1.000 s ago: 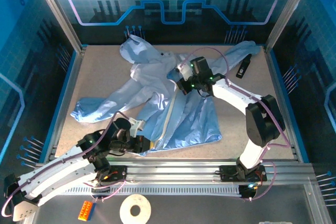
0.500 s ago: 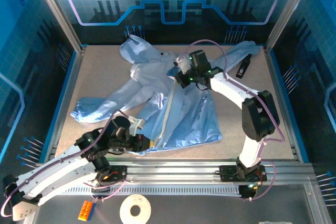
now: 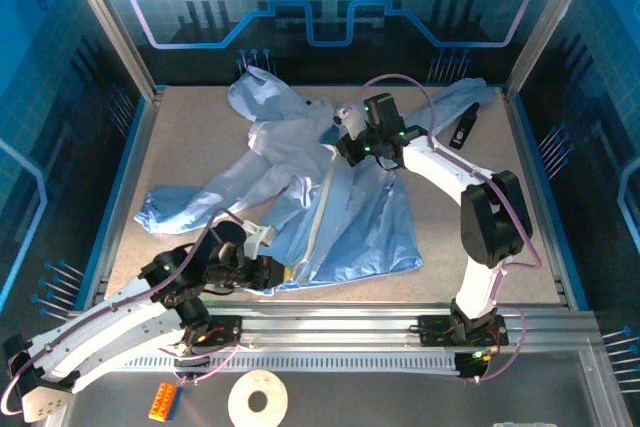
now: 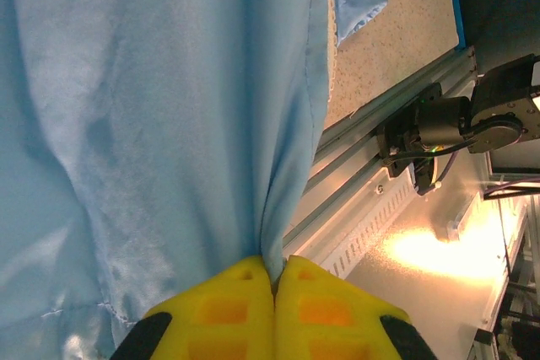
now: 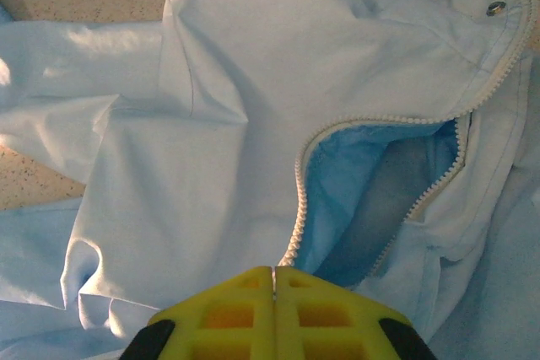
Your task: Zip up the jacket
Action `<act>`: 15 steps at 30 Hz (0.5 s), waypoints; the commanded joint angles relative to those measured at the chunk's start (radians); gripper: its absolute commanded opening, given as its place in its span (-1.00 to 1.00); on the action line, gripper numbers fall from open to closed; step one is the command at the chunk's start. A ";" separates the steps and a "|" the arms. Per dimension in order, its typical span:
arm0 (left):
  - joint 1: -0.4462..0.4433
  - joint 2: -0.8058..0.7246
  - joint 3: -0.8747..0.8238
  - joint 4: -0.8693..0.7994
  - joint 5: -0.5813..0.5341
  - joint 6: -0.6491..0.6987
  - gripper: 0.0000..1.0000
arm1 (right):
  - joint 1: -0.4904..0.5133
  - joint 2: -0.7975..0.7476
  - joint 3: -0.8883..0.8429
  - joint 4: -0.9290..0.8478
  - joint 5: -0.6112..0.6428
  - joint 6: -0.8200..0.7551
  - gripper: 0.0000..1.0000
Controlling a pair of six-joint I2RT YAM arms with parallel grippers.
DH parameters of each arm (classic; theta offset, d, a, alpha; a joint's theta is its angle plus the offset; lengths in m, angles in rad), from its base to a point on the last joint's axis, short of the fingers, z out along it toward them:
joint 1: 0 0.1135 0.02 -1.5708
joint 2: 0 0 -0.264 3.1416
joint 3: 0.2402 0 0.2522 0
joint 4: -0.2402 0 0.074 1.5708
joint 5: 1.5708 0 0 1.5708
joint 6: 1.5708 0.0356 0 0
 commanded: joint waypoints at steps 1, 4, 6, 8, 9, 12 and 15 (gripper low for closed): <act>-0.008 -0.021 0.027 -0.104 0.083 0.015 -1.00 | -0.049 0.019 0.064 0.029 0.050 -0.033 -1.00; -0.007 -0.030 0.032 -0.111 0.084 0.014 -1.00 | -0.051 0.031 0.085 0.014 0.052 -0.044 -1.00; -0.008 -0.037 0.037 -0.119 0.084 0.014 -1.00 | -0.052 0.039 0.098 0.005 0.052 -0.050 -1.00; -0.007 -0.046 0.040 -0.129 0.081 0.015 -1.00 | -0.054 0.047 0.112 -0.002 0.053 -0.055 -1.00; -0.007 -0.050 0.040 -0.132 0.080 0.015 -1.00 | -0.054 0.051 0.116 -0.006 0.055 -0.057 -1.00; -0.007 -0.060 0.039 -0.138 0.082 0.012 -1.00 | -0.056 0.059 0.130 -0.013 0.063 -0.067 -1.00; -0.007 -0.060 0.041 -0.141 0.090 0.011 -1.00 | -0.057 0.070 0.147 -0.026 0.082 -0.084 -1.00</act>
